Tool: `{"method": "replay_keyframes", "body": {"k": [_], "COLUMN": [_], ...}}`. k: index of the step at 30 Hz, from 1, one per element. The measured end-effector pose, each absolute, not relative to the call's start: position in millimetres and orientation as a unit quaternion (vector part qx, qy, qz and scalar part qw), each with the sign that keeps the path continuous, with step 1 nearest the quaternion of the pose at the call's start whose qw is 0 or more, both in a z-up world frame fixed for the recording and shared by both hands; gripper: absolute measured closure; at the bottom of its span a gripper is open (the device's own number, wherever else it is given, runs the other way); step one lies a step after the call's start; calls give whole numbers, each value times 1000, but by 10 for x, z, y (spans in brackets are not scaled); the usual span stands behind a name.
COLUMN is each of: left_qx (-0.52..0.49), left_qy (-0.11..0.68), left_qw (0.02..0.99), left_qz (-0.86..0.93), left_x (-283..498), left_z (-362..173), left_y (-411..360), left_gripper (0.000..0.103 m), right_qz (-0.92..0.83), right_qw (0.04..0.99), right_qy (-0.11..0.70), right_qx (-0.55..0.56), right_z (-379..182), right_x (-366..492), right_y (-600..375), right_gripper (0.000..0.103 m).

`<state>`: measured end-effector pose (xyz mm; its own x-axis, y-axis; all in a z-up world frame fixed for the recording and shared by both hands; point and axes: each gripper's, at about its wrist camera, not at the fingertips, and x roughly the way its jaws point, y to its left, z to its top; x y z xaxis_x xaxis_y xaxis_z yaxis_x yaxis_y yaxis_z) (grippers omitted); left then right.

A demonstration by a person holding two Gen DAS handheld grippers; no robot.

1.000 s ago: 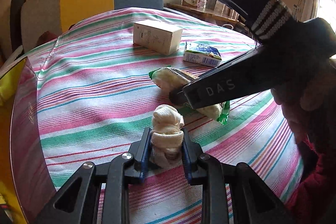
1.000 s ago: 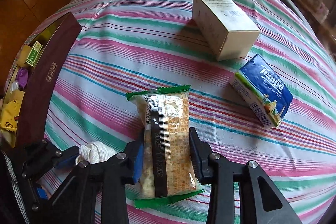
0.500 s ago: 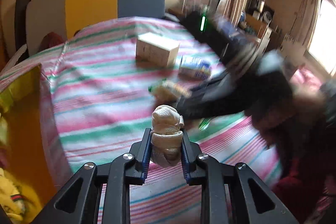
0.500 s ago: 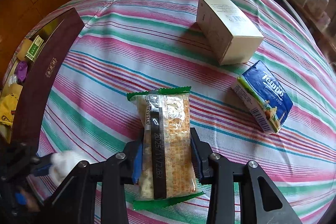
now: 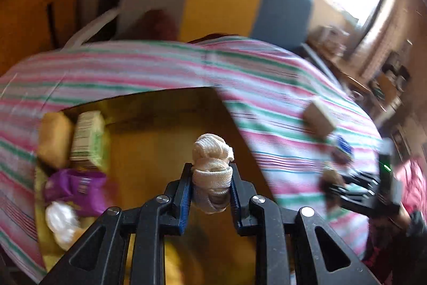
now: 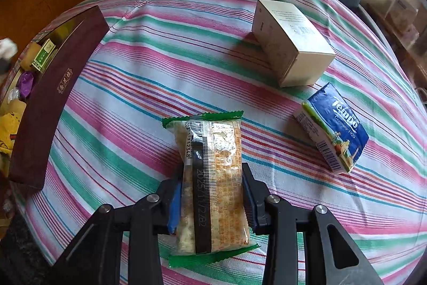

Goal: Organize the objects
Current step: 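Carry the white sock into the gold tray and open the left tool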

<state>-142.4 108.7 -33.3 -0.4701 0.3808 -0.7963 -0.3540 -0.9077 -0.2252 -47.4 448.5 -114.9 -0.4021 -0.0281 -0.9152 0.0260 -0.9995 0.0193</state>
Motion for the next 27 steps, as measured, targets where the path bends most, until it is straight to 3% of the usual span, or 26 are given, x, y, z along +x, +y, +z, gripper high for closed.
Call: {"method": "replay_keyframes", "body": {"k": [14,17,27], "left_qx": [-515,-519,-471], "left_qy": [-16,-24,8], "left_qw": [116,102,114], "left_qz": [849,848,875], "left_x": [-2331,-2429,-2064], "left_z": [-902,-945,-608], "left_y": [769,691,608], "left_gripper": [78,71,66], "right_qz": [-837,-837,-838], "right_qw": [15,15,16], "right_qy": [2,2,3], "right_qx": [547,547,546], "right_z": [-1169,-1188,-1190], "right_x": [-500,-534,-541], "right_y": [4471,4438,4480], "right_gripper": [63,63,62]}}
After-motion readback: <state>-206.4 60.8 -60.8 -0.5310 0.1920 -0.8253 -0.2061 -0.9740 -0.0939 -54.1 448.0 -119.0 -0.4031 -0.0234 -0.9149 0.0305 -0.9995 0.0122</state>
